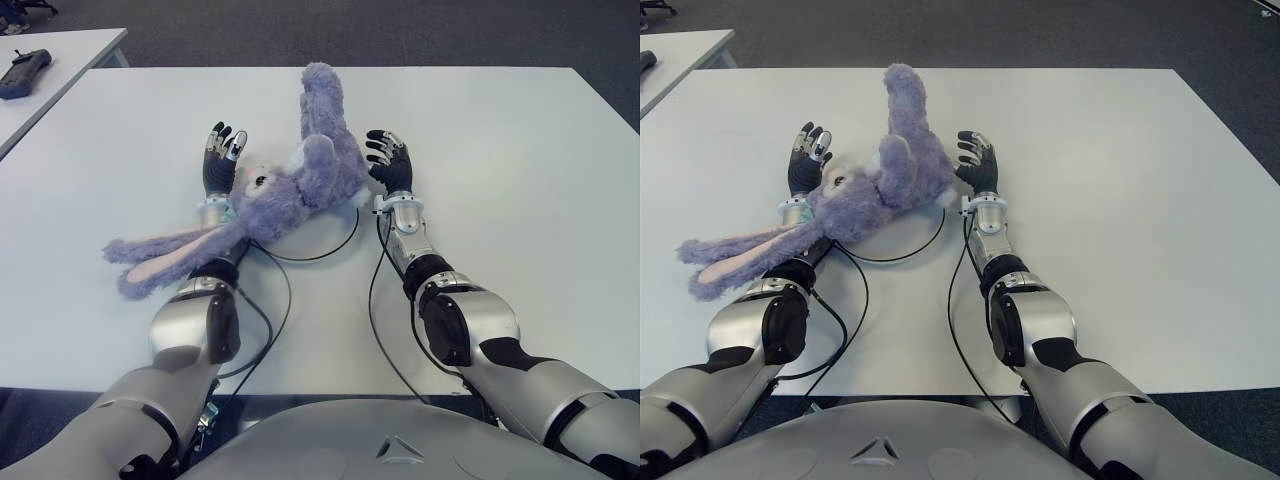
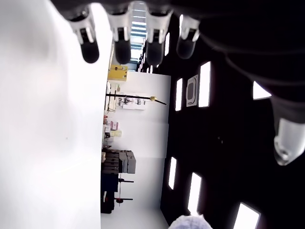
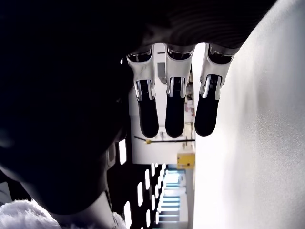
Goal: Put the doll into the plate.
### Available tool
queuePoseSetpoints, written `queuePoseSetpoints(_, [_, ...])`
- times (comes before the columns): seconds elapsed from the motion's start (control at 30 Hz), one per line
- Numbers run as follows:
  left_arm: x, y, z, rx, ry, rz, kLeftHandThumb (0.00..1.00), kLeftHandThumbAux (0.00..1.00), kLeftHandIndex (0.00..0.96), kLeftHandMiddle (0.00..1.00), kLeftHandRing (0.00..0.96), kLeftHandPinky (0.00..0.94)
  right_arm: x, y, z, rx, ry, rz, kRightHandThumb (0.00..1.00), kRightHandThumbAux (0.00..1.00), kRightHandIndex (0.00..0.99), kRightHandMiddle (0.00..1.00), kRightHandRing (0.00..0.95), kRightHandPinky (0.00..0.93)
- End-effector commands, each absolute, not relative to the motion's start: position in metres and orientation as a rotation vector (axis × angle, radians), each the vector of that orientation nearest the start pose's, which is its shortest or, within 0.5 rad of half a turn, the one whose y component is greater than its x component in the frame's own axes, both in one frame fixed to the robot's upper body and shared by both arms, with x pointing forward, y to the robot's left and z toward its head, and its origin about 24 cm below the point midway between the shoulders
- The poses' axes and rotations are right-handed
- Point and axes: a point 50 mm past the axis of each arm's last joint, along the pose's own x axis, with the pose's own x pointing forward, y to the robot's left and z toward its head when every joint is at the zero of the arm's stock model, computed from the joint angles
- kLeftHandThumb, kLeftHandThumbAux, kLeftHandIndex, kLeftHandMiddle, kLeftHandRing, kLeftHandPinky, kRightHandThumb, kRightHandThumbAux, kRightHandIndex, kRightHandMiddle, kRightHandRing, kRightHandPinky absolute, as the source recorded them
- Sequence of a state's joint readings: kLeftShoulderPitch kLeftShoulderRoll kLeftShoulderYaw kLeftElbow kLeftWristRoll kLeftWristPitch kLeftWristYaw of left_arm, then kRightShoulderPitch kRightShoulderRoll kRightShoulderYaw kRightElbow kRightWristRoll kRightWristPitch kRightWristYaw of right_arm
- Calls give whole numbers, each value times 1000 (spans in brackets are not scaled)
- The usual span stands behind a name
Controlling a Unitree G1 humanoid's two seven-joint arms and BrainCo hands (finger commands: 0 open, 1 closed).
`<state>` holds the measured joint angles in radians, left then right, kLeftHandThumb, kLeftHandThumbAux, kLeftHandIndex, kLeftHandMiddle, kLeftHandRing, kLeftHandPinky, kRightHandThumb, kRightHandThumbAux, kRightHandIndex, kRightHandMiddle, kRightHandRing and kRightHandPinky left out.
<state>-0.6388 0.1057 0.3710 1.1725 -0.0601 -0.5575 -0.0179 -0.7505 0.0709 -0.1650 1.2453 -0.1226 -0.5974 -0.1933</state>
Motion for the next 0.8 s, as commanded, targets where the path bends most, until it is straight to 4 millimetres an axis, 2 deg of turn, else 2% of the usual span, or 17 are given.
queuePoseSetpoints(0.03, [238,191,-91,-195,402,264,0,518,80,98,85,91,282,-96,-58,-16,310,-36,101,912,287,347,363,363])
queuePoseSetpoints(0.8, [238,192,-91,-201,402,265,0,521,81,95,83,93,282,-96,-58,-16,316,-44,104,904,292,352,363,350])
